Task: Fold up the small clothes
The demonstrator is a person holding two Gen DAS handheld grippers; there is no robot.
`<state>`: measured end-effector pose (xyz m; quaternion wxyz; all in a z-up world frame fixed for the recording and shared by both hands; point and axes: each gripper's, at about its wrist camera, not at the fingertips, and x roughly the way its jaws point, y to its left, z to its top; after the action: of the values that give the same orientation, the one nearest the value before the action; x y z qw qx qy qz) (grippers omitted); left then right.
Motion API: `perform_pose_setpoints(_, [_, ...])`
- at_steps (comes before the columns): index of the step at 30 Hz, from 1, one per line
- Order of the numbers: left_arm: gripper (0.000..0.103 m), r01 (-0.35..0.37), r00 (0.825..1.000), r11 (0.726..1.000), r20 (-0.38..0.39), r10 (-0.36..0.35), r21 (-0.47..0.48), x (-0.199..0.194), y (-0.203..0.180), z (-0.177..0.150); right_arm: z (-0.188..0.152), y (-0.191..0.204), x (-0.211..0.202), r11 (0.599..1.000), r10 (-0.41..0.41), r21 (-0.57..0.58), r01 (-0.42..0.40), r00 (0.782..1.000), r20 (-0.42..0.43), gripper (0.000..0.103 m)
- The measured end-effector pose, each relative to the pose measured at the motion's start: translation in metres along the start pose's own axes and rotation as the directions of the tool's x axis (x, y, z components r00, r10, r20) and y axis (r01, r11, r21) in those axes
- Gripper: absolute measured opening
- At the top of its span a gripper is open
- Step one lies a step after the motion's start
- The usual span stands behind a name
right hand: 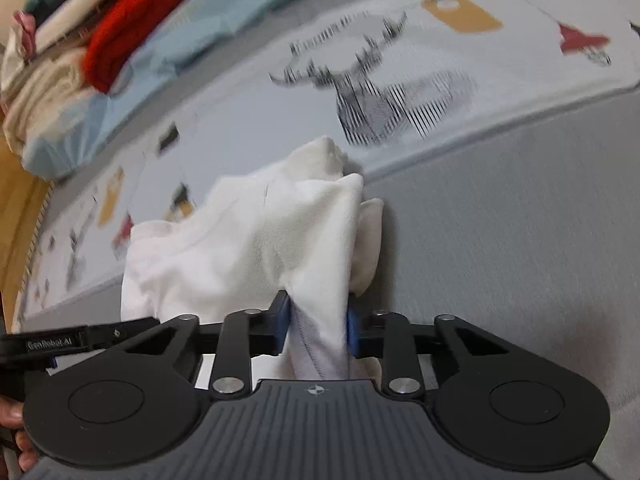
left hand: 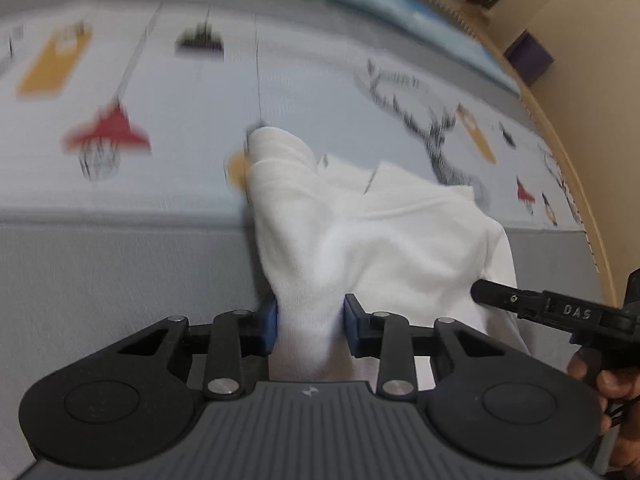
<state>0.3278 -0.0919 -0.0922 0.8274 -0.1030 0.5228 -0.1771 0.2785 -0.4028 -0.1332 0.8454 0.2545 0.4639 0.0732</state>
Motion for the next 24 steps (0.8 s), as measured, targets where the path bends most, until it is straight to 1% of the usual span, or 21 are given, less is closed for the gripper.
perform_pose_setpoints(2, [0.036, -0.012, 0.995, 1.000, 0.101, 0.009, 0.024, -0.018, 0.000, 0.009, 0.006, 0.009, -0.003, 0.999, 0.036, 0.001, -0.036, 0.998, 0.052, 0.027])
perform_pose_setpoints(3, [0.038, -0.019, 0.986, 0.999, 0.169, 0.013, 0.038, -0.030, 0.000, 0.013, 0.009, 0.017, -0.006, 0.998, 0.056, -0.016, -0.054, 0.994, 0.090, 0.027])
perform_pose_setpoints(5, [0.050, -0.061, 0.954, 0.997, 0.296, 0.046, 0.042, -0.050, 0.003, 0.017, 0.014, 0.033, -0.012, 0.996, 0.072, -0.069, -0.060, 0.978, 0.196, 0.027])
perform_pose_setpoints(6, [0.056, -0.097, 0.937, 0.995, 0.341, 0.081, 0.029, -0.056, 0.005, 0.019, 0.016, 0.042, -0.017, 0.995, 0.064, -0.092, -0.041, 0.962, 0.266, 0.027])
perform_pose_setpoints(7, [0.057, -0.112, 0.930, 0.994, 0.352, 0.101, 0.012, -0.059, 0.009, 0.019, 0.017, 0.047, -0.021, 0.995, 0.042, -0.097, -0.011, 0.946, 0.322, 0.028])
perform_pose_setpoints(8, [0.057, -0.095, 0.937, 0.995, 0.336, 0.092, -0.006, -0.060, 0.015, 0.019, 0.019, 0.049, -0.024, 0.996, 0.013, -0.088, 0.020, 0.934, 0.357, 0.036])
perform_pose_setpoints(9, [0.056, -0.070, 0.948, 0.997, 0.311, 0.071, -0.014, -0.058, 0.019, 0.018, 0.020, 0.049, -0.026, 0.996, -0.022, -0.072, 0.052, 0.930, 0.366, 0.039])
perform_pose_setpoints(10, [0.056, -0.054, 0.957, 0.998, 0.284, 0.055, -0.012, -0.055, 0.020, 0.016, 0.020, 0.048, -0.028, 0.995, -0.044, -0.064, 0.072, 0.931, 0.364, 0.039])
perform_pose_setpoints(11, [0.056, -0.068, 0.961, 0.998, 0.269, 0.065, 0.001, -0.052, 0.019, 0.014, 0.019, 0.047, -0.031, 0.995, -0.037, -0.075, 0.068, 0.934, 0.356, 0.039])
perform_pose_setpoints(12, [0.054, -0.079, 0.963, 0.997, 0.259, 0.073, 0.015, -0.051, 0.018, 0.011, 0.018, 0.047, -0.034, 0.994, -0.006, -0.103, 0.044, 0.939, 0.343, 0.039])
perform_pose_setpoints(13, [0.053, -0.075, 0.968, 0.997, 0.240, 0.067, 0.024, -0.047, 0.017, 0.009, 0.016, 0.049, -0.034, 0.990, 0.021, -0.141, 0.025, 0.947, 0.322, 0.039])
perform_pose_setpoints(14, [0.052, -0.060, 0.976, 0.998, 0.212, 0.053, 0.025, -0.042, 0.019, 0.007, 0.013, 0.052, -0.031, 0.984, 0.028, -0.175, 0.026, 0.954, 0.297, 0.039])
perform_pose_setpoints(15, [0.050, -0.048, 0.986, 0.999, 0.163, 0.044, 0.020, -0.032, 0.021, 0.003, 0.009, 0.055, -0.025, 0.975, 0.010, -0.215, 0.046, 0.967, 0.254, 0.039])
perform_pose_setpoints(16, [0.046, -0.064, 0.995, 0.998, 0.073, 0.063, 0.021, -0.017, 0.023, -0.002, 0.005, 0.057, -0.016, 0.967, -0.020, -0.244, 0.069, 0.980, 0.199, 0.039])
perform_pose_setpoints(17, [0.047, -0.112, 0.994, 0.993, 0.008, 0.112, 0.035, -0.004, 0.029, -0.011, 0.001, 0.055, -0.004, 0.959, -0.063, -0.267, 0.096, 0.989, 0.130, 0.036])
perform_pose_setpoints(18, [0.051, -0.161, 0.985, 0.986, -0.049, 0.164, 0.053, 0.006, 0.033, -0.017, -0.004, 0.051, 0.011, 0.947, -0.138, -0.283, 0.148, 0.989, 0.057, 0.036])
perform_pose_setpoints(19, [0.051, -0.148, 0.987, 0.989, -0.063, 0.148, 0.014, 0.007, 0.039, -0.020, -0.009, 0.045, 0.022, 0.938, -0.211, -0.283, 0.202, 0.978, -0.001, 0.037])
perform_pose_setpoints(20, [0.049, -0.131, 0.990, 0.991, -0.060, 0.129, -0.032, 0.003, 0.043, -0.020, -0.009, 0.039, 0.029, 0.940, -0.237, -0.261, 0.220, 0.971, -0.036, 0.039])
perform_pose_setpoints(21, [0.047, -0.118, 0.992, 0.991, -0.050, 0.115, -0.057, -0.002, 0.045, -0.019, -0.009, 0.033, 0.028, 0.953, -0.224, -0.219, 0.211, 0.974, -0.038, 0.037])
perform_pose_setpoints(22, [0.047, -0.121, 0.992, 0.991, -0.040, 0.119, -0.048, -0.006, 0.043, -0.019, -0.007, 0.032, 0.026, 0.962, -0.209, -0.186, 0.200, 0.977, -0.033, 0.036])
perform_pose_setpoints(24, [0.048, -0.149, 0.987, 0.989, -0.052, 0.149, 0.004, -0.005, 0.039, -0.023, -0.008, 0.033, 0.023, 0.962, -0.204, -0.190, 0.195, 0.978, -0.031, 0.035])
